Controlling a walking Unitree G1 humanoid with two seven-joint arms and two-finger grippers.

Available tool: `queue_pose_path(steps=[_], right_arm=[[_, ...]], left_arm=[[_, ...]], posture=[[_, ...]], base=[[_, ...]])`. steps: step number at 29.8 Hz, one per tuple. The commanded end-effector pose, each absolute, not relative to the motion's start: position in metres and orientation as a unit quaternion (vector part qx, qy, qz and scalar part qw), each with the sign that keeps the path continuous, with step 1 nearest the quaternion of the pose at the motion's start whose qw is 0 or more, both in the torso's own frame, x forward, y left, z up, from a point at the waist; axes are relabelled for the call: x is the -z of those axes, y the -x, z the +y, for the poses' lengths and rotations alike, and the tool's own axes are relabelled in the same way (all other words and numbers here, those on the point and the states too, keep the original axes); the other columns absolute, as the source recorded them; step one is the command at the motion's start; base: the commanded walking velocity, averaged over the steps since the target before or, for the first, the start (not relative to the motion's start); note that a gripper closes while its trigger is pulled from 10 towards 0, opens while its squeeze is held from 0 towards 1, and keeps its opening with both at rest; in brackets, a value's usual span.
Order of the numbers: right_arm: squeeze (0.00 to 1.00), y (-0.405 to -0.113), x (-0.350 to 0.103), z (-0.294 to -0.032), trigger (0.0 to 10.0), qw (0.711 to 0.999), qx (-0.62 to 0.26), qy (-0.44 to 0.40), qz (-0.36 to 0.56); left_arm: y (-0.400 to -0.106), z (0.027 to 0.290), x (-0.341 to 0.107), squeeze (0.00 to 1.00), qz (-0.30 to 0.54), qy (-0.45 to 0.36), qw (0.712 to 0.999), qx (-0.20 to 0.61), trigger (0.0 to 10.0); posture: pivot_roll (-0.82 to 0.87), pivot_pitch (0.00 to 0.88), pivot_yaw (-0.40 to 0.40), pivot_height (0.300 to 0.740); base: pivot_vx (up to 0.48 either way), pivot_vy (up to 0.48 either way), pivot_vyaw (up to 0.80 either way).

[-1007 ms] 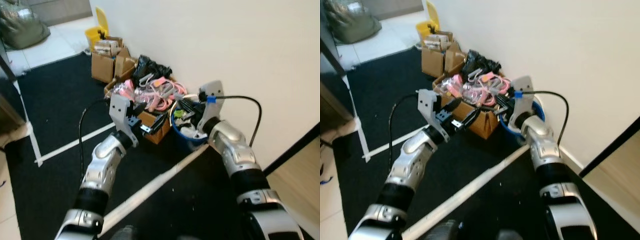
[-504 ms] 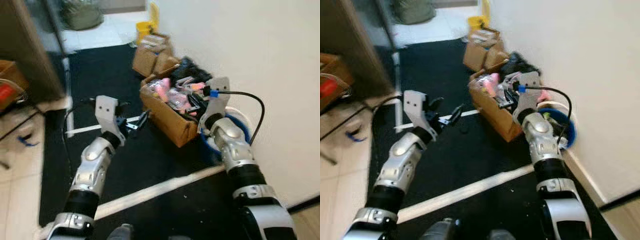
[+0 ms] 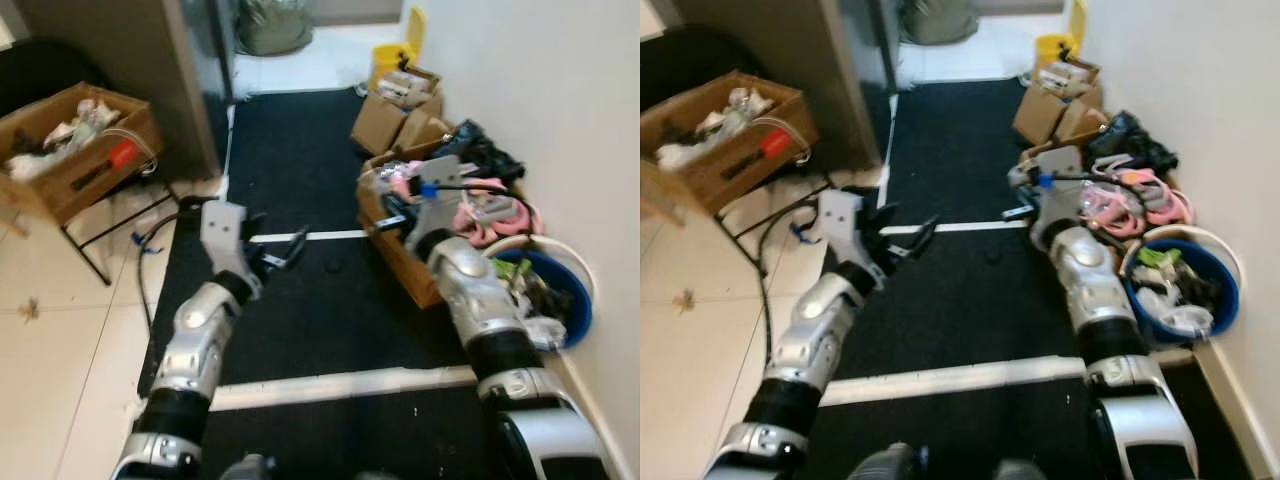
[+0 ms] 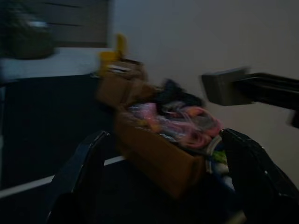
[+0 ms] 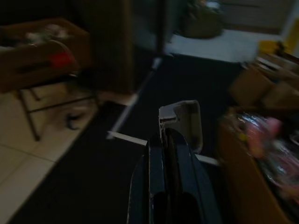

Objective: Picking trash to rubbish bin

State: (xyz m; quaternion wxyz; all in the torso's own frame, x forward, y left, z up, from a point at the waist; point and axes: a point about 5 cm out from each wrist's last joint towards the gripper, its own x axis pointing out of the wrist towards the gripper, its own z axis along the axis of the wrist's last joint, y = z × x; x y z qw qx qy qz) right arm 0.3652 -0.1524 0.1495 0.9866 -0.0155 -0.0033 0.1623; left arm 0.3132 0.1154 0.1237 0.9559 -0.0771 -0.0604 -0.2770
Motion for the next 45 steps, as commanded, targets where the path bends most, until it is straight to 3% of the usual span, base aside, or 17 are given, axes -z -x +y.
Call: queue_pose_path(steps=[1, 10, 32, 38, 45], right_arm=[[0.0, -0.3641, -0.1452, -0.1472, 10.0, 0.984, -0.176, 0.02, 0.002], [0.0, -0.3638, -0.1442, -0.1453, 10.0, 0.982, -0.186, 0.039, 0.002], [0.0, -0.3644, -0.1424, -0.1448, 10.0, 0.98, -0.194, 0.042, 0.009], [0.0, -0.3635, -0.1436, -0.1444, 10.0, 0.979, -0.197, 0.044, 0.001], [0.0, -0.3643, -0.1432, -0.1457, 10.0, 0.981, -0.19, 0.034, 0.004]], left_arm=[[-0.3129, 0.1154, -0.1226, 0.0, -0.057, 0.081, 0.955, 0.28, 10.0], [-0.3144, 0.1139, -0.123, 0.0, -0.058, 0.083, 0.951, 0.293, 10.0], [-0.3151, 0.1113, -0.1226, 0.0, -0.059, 0.082, 0.946, 0.308, 10.0], [-0.3149, 0.1114, -0.1225, 0.0, -0.059, 0.08, 0.945, 0.31, 10.0], [-0.315, 0.1117, -0.1222, 0.0, -0.059, 0.078, 0.945, 0.312, 10.0]], posture=[[-0.03, 0.0, -0.026, 0.74], [-0.02, 0.0, -0.026, 0.74], [-0.02, 0.0, -0.03, 0.74], [-0.02, 0.0, -0.029, 0.74], [-0.02, 0.0, -0.028, 0.74]], base=[[0.0, 0.0, 0.79], [0.094, 0.0, 0.52], [0.463, 0.0, 0.0], [0.475, 0.0, 0.76], [0.477, 0.0, 0.0]])
